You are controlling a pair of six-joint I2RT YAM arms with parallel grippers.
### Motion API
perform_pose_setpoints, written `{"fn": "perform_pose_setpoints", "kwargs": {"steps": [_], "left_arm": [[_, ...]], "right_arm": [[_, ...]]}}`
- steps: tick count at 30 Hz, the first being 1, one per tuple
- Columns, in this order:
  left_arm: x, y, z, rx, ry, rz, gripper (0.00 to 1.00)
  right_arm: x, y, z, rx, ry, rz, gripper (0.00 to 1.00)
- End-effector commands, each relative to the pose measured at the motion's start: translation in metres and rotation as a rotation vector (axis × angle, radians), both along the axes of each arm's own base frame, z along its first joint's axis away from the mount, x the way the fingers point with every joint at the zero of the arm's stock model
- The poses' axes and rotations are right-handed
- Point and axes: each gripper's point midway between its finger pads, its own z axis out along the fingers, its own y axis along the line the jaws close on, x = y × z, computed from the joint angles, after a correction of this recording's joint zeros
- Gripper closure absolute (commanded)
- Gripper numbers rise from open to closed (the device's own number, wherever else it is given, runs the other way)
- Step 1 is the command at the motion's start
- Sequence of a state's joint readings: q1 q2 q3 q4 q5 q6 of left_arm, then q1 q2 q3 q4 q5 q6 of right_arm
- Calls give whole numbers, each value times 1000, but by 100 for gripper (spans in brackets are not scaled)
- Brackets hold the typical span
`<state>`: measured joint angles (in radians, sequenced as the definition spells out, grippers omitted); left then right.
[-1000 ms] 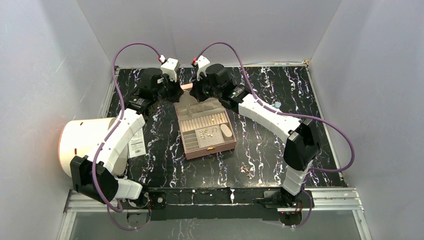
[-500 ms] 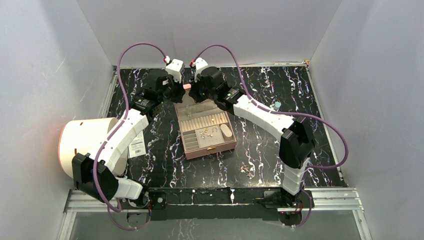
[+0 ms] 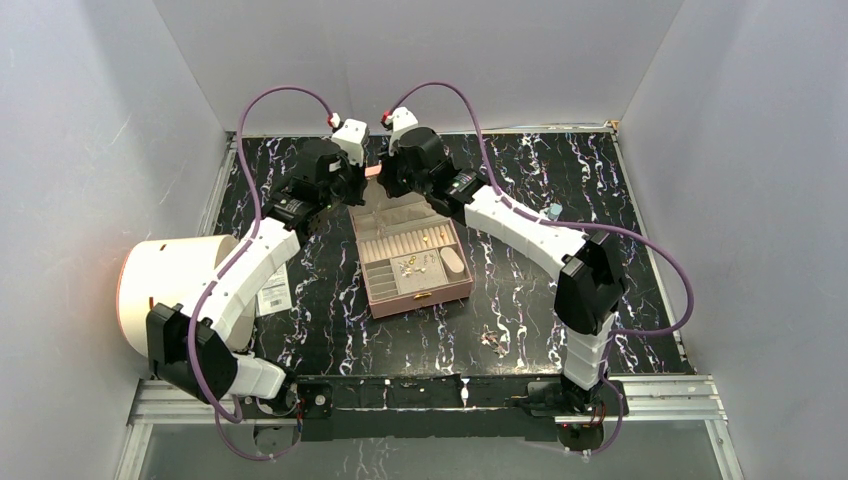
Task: Organize the mixed jewelry
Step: Place the jewelry in the jewelry box.
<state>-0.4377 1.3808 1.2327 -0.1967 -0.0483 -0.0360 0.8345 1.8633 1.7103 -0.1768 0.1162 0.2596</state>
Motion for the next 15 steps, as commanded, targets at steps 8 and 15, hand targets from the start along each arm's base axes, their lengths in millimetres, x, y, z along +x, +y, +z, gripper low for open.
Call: {"fn": "perform_pose_setpoints", "kwargs": {"steps": [8,15], "left_arm": [[17,17,1,44,-37,103,100],[24,20,-1,23,-26,165,100]], "right_arm": [[13,11,38,78,-70,-26,100],[13,13,37,81,-64,-34,100]]}}
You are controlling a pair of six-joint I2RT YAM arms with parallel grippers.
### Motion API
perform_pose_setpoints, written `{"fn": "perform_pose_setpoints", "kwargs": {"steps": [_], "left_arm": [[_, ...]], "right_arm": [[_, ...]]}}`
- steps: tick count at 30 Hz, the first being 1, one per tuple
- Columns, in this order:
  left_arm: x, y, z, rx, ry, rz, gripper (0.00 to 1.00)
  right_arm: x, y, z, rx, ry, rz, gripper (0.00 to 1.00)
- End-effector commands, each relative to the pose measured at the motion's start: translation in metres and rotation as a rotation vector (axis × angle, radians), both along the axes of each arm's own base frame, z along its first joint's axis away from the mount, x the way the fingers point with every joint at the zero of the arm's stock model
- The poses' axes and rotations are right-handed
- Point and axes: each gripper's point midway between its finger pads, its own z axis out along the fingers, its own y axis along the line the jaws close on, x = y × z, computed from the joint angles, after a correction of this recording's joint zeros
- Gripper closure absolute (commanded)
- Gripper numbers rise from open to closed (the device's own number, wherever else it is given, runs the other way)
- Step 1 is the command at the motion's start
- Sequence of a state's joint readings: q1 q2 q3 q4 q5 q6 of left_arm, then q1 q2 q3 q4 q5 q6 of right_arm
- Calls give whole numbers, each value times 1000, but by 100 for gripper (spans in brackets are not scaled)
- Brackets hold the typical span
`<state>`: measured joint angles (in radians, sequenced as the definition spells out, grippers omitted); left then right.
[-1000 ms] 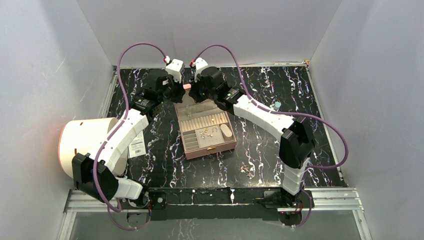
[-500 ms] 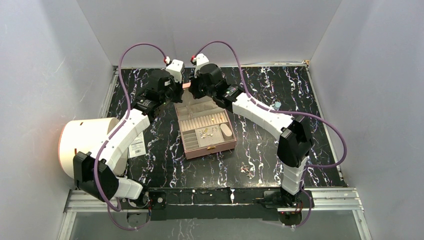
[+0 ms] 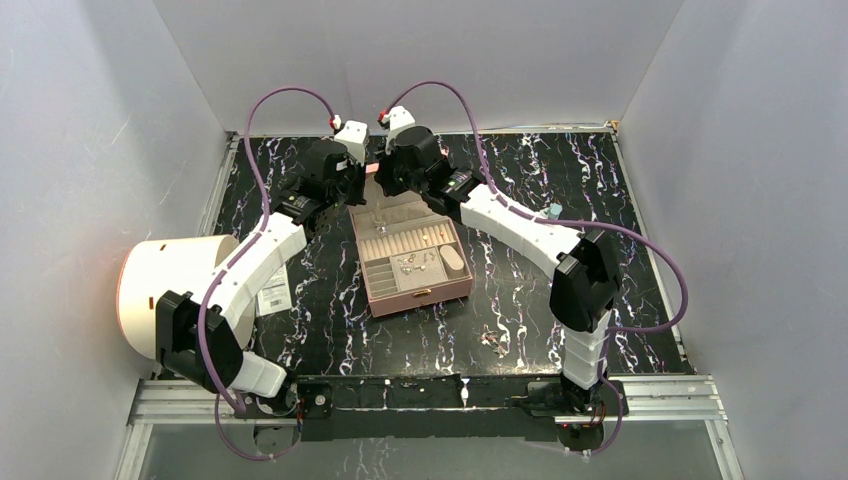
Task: Organize the mixed jewelry
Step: Place the jewelry in the jewelry box.
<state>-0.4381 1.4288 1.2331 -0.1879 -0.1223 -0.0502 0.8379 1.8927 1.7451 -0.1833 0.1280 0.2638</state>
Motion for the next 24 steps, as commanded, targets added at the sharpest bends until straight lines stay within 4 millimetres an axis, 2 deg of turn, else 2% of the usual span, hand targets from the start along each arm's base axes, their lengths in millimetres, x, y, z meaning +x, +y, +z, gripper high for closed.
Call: {"fn": "perform_pose_setpoints", "kwargs": {"steps": [1,7,15,24], "left_arm": [[14,12,16,-17,-51,106,100],[19,16,18,-71,-58,185,100],[20,15,32,-182,-103,249,100],[17,13,29,-248,-123,349,100]], "right_arm": [[7,8,37,82,-60,-28,100],[7,11,35,90,-40,-62,100],[15,6,34,107,-14,-163,100],[15,4,27,109,16,-226,100]]}}
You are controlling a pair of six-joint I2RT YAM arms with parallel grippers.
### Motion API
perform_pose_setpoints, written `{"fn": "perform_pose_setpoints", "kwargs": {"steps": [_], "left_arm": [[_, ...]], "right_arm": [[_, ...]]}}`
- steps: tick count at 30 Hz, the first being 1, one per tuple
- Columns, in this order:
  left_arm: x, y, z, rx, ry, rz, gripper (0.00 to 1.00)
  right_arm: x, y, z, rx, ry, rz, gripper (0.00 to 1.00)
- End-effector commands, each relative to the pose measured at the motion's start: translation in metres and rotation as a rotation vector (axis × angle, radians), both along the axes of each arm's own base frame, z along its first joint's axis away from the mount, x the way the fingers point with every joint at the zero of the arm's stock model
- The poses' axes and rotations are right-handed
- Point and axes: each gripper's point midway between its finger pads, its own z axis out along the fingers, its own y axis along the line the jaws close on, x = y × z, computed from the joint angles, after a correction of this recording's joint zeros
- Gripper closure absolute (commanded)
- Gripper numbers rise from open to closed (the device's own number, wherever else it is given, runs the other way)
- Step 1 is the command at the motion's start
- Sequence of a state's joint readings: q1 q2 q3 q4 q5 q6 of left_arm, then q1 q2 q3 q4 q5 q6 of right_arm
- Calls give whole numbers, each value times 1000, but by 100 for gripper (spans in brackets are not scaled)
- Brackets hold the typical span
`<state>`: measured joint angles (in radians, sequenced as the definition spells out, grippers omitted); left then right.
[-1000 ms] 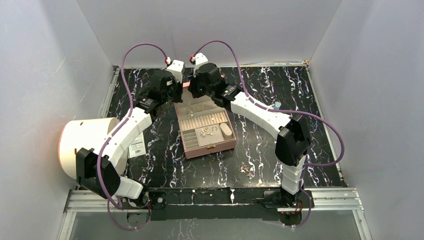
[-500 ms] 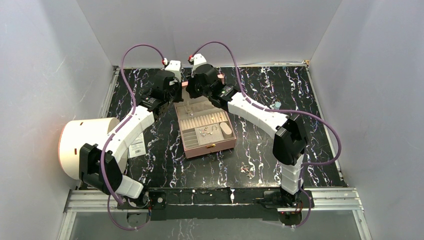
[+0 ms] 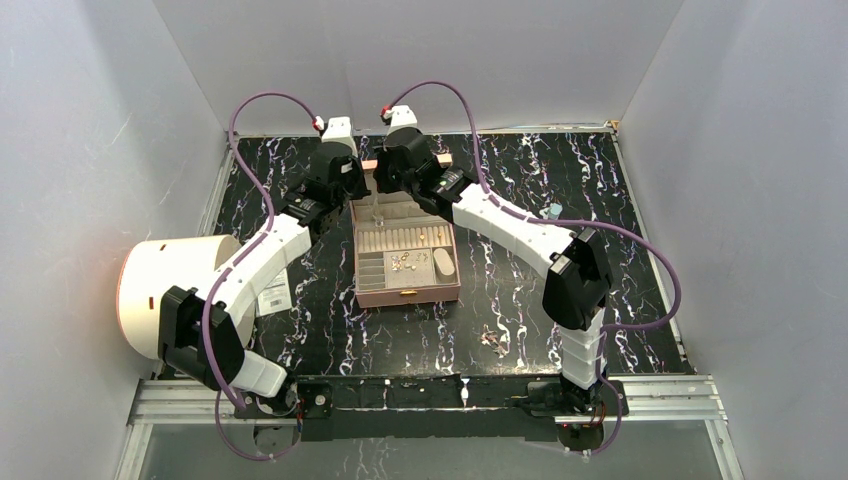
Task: Organize the mixed jewelry
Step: Place the jewelry in the jewelry box.
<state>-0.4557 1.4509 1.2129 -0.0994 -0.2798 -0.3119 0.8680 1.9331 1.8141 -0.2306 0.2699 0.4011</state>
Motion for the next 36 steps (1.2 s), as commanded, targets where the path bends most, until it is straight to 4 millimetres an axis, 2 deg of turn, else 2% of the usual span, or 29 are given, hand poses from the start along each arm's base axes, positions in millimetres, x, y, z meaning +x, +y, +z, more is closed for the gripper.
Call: {"fn": "perform_pose_setpoints", "kwargs": {"steps": [1,10,16,21,36], "left_arm": [[2,11,26,-69,-100,131,100],[3,12,24,-142,-110,215,100],[7,5,22,-202,-96,229,100],[6,7,22,-224,-100,254,93],[7,9,27,-235,-107,275,86]], "right_arm": [[8,-1,24,58,-37,-82,100],[10,-6,22,62,-29,-143,100],[12,-9,20,62,-19,-175,100],[13,-10,18,62,-12,-195,100],[14,-12,15,67,-4,-212,100]]}}
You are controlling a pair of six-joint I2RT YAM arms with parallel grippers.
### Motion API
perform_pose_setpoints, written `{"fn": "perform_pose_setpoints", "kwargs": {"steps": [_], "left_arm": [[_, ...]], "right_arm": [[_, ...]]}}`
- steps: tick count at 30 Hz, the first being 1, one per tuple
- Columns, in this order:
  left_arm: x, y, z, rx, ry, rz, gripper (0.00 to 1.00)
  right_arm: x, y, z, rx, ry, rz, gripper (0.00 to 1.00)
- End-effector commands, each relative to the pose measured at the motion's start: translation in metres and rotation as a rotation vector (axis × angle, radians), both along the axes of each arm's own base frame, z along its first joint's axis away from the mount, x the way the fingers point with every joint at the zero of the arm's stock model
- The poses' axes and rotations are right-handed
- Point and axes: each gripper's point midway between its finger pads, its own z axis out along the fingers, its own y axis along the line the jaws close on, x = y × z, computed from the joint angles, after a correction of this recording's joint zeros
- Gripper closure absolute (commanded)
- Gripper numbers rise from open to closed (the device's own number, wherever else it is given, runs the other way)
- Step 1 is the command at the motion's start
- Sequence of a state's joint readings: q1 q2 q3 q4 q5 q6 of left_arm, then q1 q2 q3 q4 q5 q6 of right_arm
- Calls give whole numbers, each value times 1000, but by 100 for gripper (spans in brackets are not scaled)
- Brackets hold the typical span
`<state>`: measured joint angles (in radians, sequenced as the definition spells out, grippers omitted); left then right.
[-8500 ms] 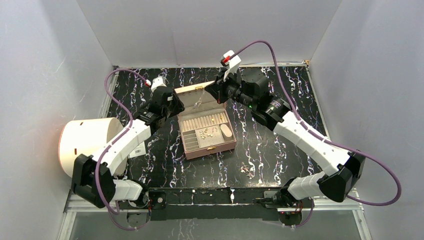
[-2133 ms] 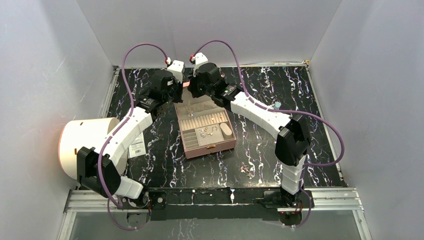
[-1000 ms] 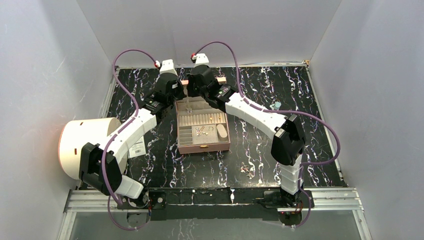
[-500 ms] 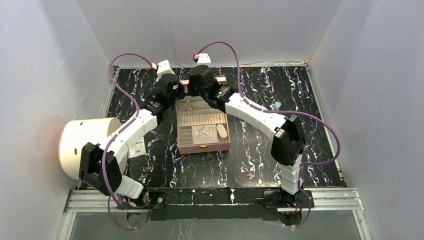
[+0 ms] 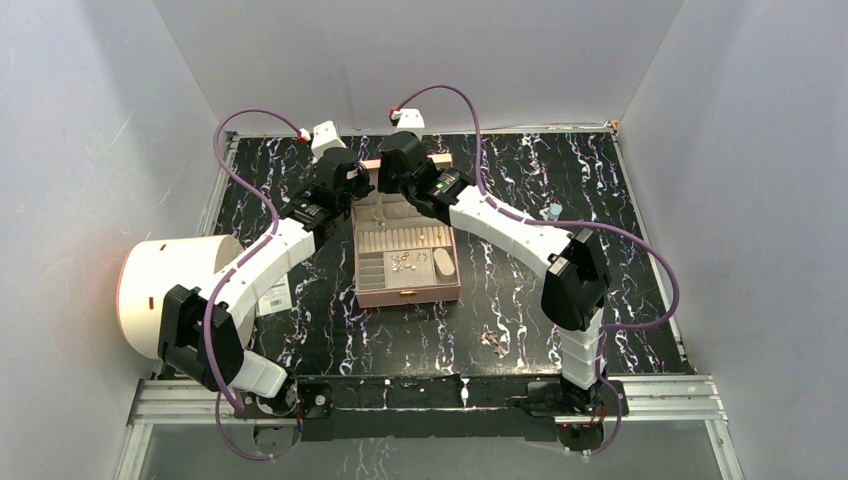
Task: Organize the mixed jewelry
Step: Place the jewelry in the jewelry box.
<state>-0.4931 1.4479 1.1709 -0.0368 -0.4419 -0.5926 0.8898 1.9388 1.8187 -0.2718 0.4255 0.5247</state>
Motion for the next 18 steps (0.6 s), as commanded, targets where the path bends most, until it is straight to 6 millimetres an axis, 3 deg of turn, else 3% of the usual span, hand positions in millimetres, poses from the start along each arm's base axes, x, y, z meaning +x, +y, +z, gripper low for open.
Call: {"fn": "perform_pose_setpoints", "kwargs": {"steps": [1,18], "left_arm": [[3,8,26,-31,-70,47,85],[-3,6,32,-32,-66,19,80]], "right_arm": [[10,-2,21,38,-47,-48,100],[17,-21,39,34,-88,-139,100]]}}
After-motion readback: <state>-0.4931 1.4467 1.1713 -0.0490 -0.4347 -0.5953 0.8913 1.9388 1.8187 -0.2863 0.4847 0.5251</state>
